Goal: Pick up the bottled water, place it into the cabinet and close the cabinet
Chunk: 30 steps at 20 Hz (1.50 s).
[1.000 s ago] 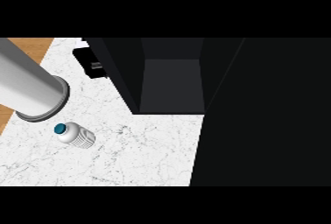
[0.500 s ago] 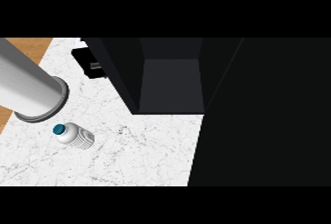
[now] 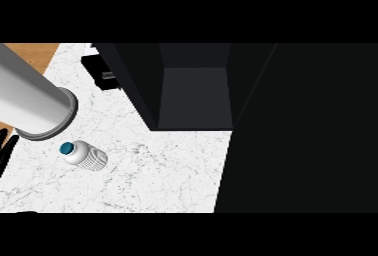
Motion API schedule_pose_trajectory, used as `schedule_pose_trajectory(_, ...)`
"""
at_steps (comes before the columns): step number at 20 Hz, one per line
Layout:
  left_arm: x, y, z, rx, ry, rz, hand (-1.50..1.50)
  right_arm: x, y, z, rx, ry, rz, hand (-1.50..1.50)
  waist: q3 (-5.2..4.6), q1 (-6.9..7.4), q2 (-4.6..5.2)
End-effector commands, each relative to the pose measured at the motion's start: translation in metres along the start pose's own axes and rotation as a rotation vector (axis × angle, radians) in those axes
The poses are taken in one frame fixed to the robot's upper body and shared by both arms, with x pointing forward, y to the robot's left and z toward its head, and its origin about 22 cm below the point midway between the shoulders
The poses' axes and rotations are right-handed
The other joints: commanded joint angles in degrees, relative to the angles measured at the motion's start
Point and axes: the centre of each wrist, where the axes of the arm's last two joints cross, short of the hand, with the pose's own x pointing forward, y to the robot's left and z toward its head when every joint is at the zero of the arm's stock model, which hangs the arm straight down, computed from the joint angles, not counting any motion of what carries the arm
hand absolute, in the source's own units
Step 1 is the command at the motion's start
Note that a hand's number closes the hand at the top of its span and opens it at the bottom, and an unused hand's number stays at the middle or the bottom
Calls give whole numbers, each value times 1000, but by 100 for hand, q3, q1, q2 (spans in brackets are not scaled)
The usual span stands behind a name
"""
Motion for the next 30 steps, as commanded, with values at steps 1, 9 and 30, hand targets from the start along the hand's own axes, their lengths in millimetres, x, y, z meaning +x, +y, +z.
schedule_pose_trajectory(1, -29, 15, 5, 31, 29, -13, -150, 20, 0, 3, -27, -38, 73, -150, -2, 27, 2)
schedule_pose_trajectory(9, -90, 17, 1, 21, 121, -16, -150, 19, 4, 7, -28, -24, 83, -150, 0, 1, -1)
schedule_pose_trajectory(30, -199, 25, -23, 43, 168, 41, -150, 28, 8, 10, -39, -36, 104, -150, -10, -56, 9)
